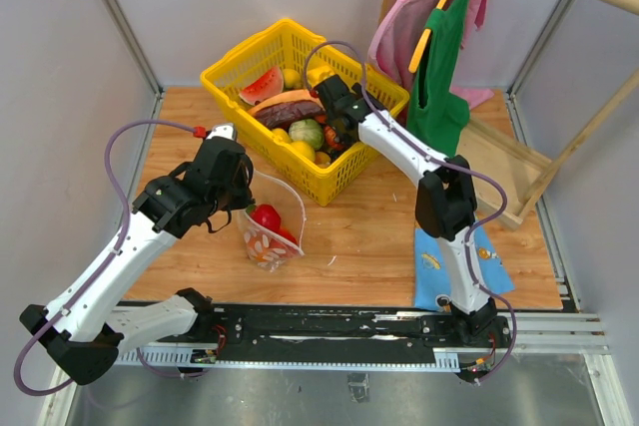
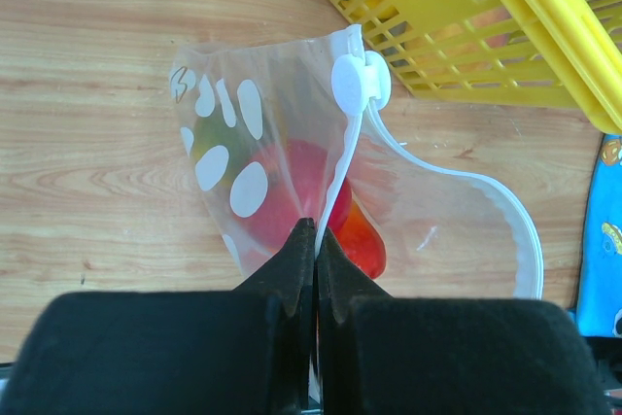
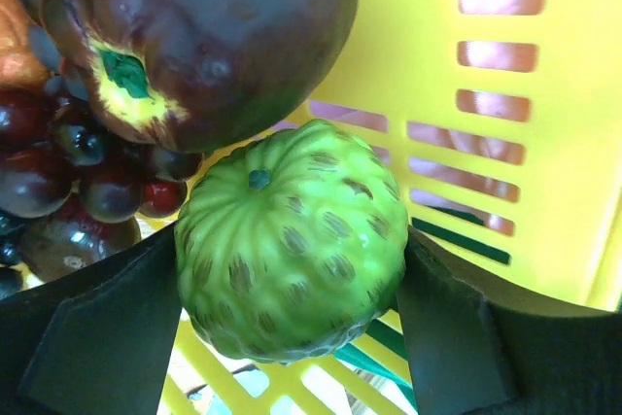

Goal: Place the food in the zip-top bag and seal the zipper
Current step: Pick up the fake fruit from the bin.

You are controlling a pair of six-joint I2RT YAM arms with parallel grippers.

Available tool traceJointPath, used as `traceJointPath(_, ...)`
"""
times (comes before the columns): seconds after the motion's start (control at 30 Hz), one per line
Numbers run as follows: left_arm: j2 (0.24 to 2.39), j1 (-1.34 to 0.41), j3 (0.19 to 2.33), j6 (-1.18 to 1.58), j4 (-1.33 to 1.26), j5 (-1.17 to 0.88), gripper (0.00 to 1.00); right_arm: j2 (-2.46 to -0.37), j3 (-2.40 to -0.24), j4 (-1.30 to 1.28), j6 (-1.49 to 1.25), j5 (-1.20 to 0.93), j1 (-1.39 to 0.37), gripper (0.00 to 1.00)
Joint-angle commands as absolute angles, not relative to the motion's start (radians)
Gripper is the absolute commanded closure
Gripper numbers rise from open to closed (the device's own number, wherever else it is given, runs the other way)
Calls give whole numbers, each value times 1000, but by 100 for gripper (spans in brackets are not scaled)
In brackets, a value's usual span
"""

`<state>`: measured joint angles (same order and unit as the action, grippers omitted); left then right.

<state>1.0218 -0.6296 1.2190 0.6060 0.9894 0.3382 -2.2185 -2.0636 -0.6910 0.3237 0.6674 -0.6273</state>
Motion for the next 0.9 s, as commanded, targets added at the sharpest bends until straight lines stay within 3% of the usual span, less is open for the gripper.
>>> traceJointPath(0.0, 1026, -624, 1231, 598, 961, 331, 100, -2134, -2049, -716, 325, 629, -654, 47)
traceJointPath(0.4, 1020, -624, 1230, 600, 951, 333, 100, -2003, -2042, -712, 246, 370, -702, 56)
traceJointPath(0.87, 1015, -624, 1227, 603, 936, 318, 100, -1783, -1901, -572, 157, 20, -748, 59)
